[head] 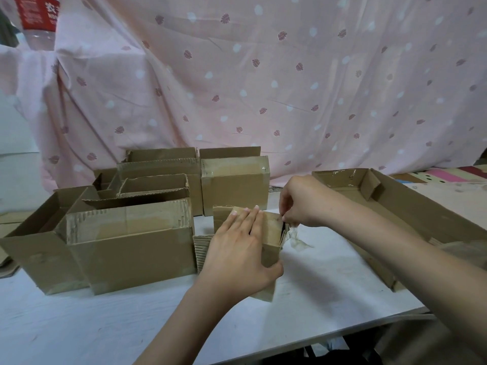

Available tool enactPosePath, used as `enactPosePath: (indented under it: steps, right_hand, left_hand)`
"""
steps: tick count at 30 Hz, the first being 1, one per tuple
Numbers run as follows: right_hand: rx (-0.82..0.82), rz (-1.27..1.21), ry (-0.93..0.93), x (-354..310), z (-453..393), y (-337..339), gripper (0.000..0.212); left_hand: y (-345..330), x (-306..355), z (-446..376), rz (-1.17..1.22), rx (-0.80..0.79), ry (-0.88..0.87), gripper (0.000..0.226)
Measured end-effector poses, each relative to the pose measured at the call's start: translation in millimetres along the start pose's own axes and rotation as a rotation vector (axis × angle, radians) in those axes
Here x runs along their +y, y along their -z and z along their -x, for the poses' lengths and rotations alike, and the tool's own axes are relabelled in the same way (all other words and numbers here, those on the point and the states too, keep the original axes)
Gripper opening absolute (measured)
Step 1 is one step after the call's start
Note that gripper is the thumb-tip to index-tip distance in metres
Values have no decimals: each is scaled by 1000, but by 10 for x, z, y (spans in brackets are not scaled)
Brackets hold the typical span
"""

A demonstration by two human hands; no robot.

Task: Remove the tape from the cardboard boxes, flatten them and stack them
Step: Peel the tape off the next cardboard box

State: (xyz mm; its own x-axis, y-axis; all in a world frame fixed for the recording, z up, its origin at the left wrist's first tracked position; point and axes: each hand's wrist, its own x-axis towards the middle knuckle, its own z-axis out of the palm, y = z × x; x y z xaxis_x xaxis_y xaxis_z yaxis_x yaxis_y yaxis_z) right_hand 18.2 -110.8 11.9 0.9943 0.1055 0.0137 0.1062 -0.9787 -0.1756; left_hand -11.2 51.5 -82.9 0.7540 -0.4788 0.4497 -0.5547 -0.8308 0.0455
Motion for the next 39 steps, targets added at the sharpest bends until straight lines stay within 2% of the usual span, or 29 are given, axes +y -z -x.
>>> enactPosePath:
  steps: [3,7,13,17,19,22,25,27,30,33,39]
  right_hand:
    - [15,45,-46,-63,-29,-23,15]
    - [-58,-175,-108,9,-46,-6,14]
    - [-31,-986,-234,452,90,-195,7]
    - [-58,-1354,-303,528,194,-387,10]
    - [-88,-1411,-296,540,230,-433,12]
    - [-4,-1237,-202,469,234,-416,12]
    - [164,-826,-100,348,152,-311,27]
    - [183,-579,-29,254,77,-179,34]
    - [16,-292,61,184,-44,0,15]
    - [-169,-237,93,231,-136,74,10]
    - [-186,-134,191,291,-143,76,15]
  left_hand:
    - [3,13,-9,-3,8,0,99]
    - [0,16,-2,4,20,20,99]
    - [18,-17,26,27,36,9,97]
    - [46,-45,33,41,32,-11,96]
    - [46,-50,32,50,26,-22,96]
    - [39,-36,16,39,22,-33,97]
    - [37,-19,7,15,18,-36,98]
    - [34,-15,8,9,13,-35,100]
    - [47,-12,15,15,13,-34,101]
    - [48,-14,25,33,18,-37,97]
    - [30,-25,21,38,30,-35,96]
